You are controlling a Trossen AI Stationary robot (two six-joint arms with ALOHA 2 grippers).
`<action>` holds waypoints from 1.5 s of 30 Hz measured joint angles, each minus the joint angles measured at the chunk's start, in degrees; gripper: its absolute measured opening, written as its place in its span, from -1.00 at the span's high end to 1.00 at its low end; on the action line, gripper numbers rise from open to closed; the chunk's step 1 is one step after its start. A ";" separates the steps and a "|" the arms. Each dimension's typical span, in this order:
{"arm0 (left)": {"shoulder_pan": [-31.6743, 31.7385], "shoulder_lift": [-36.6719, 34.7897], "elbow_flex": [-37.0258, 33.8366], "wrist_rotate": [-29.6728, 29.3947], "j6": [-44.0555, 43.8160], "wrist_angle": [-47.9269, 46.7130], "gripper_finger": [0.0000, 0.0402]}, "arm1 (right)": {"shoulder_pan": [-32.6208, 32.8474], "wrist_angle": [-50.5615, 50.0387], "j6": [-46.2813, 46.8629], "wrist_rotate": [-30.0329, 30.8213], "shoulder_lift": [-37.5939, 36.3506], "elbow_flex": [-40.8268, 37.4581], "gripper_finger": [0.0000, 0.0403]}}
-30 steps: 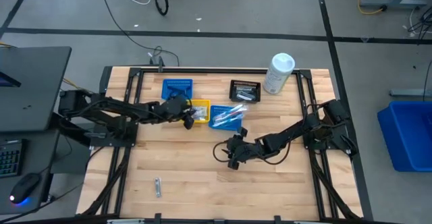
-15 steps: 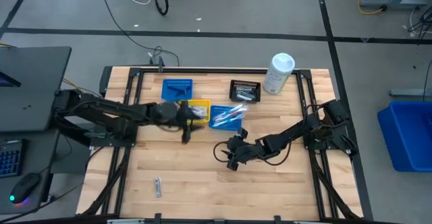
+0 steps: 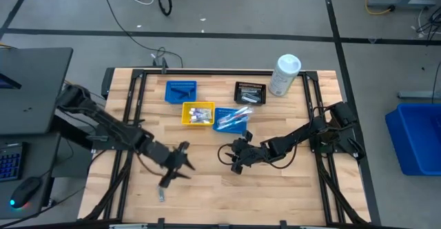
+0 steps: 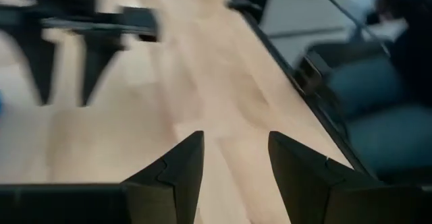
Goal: Pick & Place Travel size toiletries
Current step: Put the nail cutter into the black basket
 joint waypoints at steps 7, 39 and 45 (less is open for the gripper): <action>-9.42 0.00 0.00 0.54 0.33 -11.80 0.13 | 0.00 0.00 -0.01 -0.01 0.00 0.00 0.13; -19.64 16.37 0.20 5.69 14.70 -21.72 0.23 | -0.04 0.02 -0.02 0.03 0.00 0.00 0.17; -19.55 16.48 0.15 3.55 15.07 -21.22 0.60 | -0.04 0.12 0.17 0.03 0.00 0.00 0.18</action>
